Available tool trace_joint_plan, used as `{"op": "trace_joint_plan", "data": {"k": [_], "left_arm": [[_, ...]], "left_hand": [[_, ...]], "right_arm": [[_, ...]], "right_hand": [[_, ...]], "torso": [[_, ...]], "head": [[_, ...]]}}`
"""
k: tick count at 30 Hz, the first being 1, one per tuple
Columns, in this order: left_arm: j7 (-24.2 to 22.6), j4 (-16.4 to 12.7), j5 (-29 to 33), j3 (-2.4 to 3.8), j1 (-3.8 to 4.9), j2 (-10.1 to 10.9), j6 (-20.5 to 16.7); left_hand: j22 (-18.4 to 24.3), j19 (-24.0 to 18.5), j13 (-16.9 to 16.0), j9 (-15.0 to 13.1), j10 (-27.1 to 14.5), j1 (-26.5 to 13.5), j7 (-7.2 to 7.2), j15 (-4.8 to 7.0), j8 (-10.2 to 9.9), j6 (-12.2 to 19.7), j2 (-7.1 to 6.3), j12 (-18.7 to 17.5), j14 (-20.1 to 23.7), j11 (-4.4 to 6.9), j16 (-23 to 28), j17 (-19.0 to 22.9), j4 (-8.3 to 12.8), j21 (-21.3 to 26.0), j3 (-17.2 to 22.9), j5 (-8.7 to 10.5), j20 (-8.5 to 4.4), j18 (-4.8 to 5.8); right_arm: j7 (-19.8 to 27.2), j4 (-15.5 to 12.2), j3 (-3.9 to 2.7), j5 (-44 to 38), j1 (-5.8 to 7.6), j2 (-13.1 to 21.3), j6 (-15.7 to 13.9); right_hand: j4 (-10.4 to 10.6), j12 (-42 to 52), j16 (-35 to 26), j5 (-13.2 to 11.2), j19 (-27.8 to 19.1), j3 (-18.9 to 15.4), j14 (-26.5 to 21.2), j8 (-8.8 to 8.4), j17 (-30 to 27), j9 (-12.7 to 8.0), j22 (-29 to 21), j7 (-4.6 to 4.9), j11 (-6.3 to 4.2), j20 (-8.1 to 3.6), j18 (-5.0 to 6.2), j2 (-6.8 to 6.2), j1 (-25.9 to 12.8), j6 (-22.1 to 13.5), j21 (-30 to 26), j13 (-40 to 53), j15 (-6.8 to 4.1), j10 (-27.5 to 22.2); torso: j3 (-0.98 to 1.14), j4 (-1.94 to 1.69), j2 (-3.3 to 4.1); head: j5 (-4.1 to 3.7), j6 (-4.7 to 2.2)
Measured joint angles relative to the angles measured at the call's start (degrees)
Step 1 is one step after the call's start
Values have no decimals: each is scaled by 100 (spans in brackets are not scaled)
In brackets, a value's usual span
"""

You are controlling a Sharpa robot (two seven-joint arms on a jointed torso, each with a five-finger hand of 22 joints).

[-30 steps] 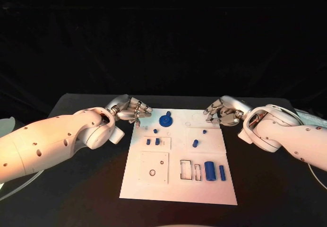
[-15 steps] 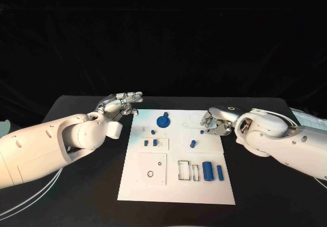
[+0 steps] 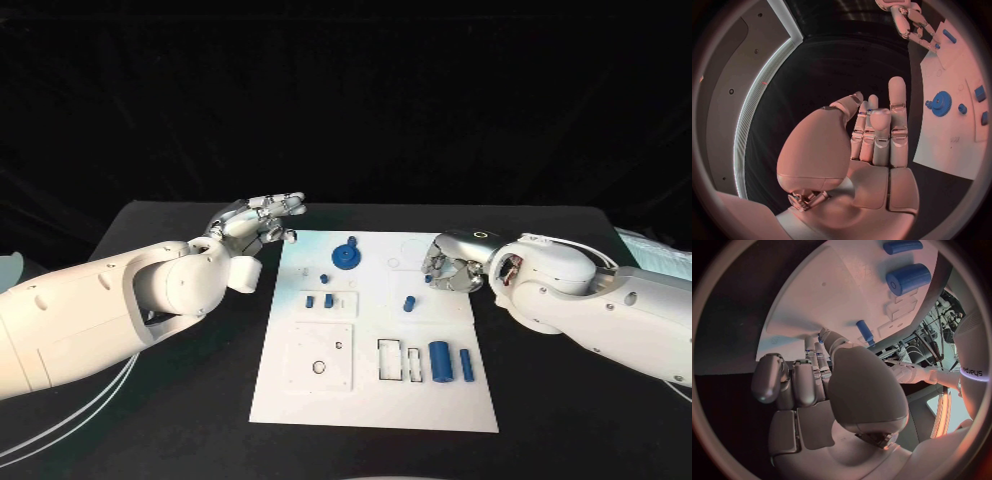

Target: Assemble the parts on the task board

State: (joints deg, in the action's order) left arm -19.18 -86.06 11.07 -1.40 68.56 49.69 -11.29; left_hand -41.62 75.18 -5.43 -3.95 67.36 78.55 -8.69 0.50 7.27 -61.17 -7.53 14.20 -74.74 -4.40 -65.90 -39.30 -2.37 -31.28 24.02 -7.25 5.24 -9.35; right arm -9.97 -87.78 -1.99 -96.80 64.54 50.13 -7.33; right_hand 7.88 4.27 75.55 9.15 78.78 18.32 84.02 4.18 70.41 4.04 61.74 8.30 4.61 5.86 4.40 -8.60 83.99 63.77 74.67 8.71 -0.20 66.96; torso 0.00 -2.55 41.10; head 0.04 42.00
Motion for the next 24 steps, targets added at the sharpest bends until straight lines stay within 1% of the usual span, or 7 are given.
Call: {"op": "trace_joint_plan", "data": {"k": [7, 8, 12, 15, 18, 21, 24], "left_arm": [[12, 27, -6, -13, -5, -28, 4], [15, 28, -8, -14, -5, -31, 4], [22, 28, -13, -15, -7, -39, 4], [29, 28, -15, -16, -7, -44, 6], [36, 28, -19, -16, -8, -49, 7], [44, 27, -27, -17, -9, -53, 9], [49, 23, -37, -17, -9, -53, 9]], "left_hand": [[0, -6, 0, 0, -20, 7, -9, -20, 0, 9, 7, 14, 21, -20, 4, 53, 16, 22, -16, 0, 6, 0], [0, -6, 0, 0, -20, 7, -9, -20, 0, 9, 7, 24, 21, -20, 5, 61, 16, 22, -16, 0, 6, 0], [1, -6, -4, 0, -20, 7, -9, -39, 0, 9, 7, 24, 40, -20, 29, 74, 16, 22, -16, 0, 6, 0], [6, -29, -4, -1, -20, 30, -9, -19, 0, 9, 30, 24, 60, -20, 29, 98, 34, 22, -1, 0, -11, 1], [6, -47, -4, -1, -62, 30, -10, -19, 0, 10, 30, 24, 60, -19, 29, 104, 49, 22, -15, 0, 6, 0], [6, -47, -4, 6, -62, 30, -29, -39, -1, 29, 30, 37, 80, -20, 29, 117, 49, 22, -15, 0, 6, 0], [6, -47, -3, 6, -62, 30, -29, -39, 0, 29, 29, 45, 80, -19, 29, 118, 48, 22, -15, 0, 6, 1]], "right_arm": [[-3, -32, -4, -41, -13, -38, 26], [-5, -32, -6, -46, -14, -45, 30], [-15, -25, -12, -62, -19, -61, 42], [-25, -18, -17, -75, -22, -76, 51], [-38, -11, -23, -92, -26, -88, 63], [-64, -11, -31, -154, -35, -106, 79], [-106, -25, -38, -279, -50, -121, 86]], "right_hand": [[-21, 1, 0, -97, 0, 183, 0, 0, -6, 4, 0, -31, -16, 0, 0, 0, 0, 52, 0, -133, 0, 106], [-23, 1, 0, -120, 0, 229, 0, 0, -6, 8, 0, -12, -20, 0, 0, 0, 0, 72, 0, -153, 0, 123], [-44, 1, 0, -200, 2, 368, 0, 0, -6, 16, 2, -42, -43, -2, 0, 1, 1, 124, 0, -212, 0, 187], [-75, 1, 0, -262, 22, 493, 0, 0, 6, 21, 18, -61, -44, -22, 0, 40, 40, 164, 0, -242, 0, 228], [-122, 1, 0, -265, 41, 615, -4, 0, 34, 37, 53, -67, -69, -42, 0, 55, 55, 230, 0, -277, -4, 301], [-185, 1, 31, -164, 64, 745, 1, 9, 68, 54, 131, -86, -87, -64, 0, 63, 63, 301, 49, -294, -44, 346], [-290, 11, 34, -86, 115, 939, 0, 39, 42, 74, 216, -106, -101, -73, 0, 63, 63, 375, 100, -335, -44, 452]], "torso": [[1, 3, 0], [1, 3, 0], [0, 7, -1], [-1, 7, -1], [-1, 6, -3], [-1, 7, -3], [-1, 4, -3]], "head": [[10, 3], [10, 3], [5, 3], [4, 3], [4, 4], [10, 2], [14, -6]]}}
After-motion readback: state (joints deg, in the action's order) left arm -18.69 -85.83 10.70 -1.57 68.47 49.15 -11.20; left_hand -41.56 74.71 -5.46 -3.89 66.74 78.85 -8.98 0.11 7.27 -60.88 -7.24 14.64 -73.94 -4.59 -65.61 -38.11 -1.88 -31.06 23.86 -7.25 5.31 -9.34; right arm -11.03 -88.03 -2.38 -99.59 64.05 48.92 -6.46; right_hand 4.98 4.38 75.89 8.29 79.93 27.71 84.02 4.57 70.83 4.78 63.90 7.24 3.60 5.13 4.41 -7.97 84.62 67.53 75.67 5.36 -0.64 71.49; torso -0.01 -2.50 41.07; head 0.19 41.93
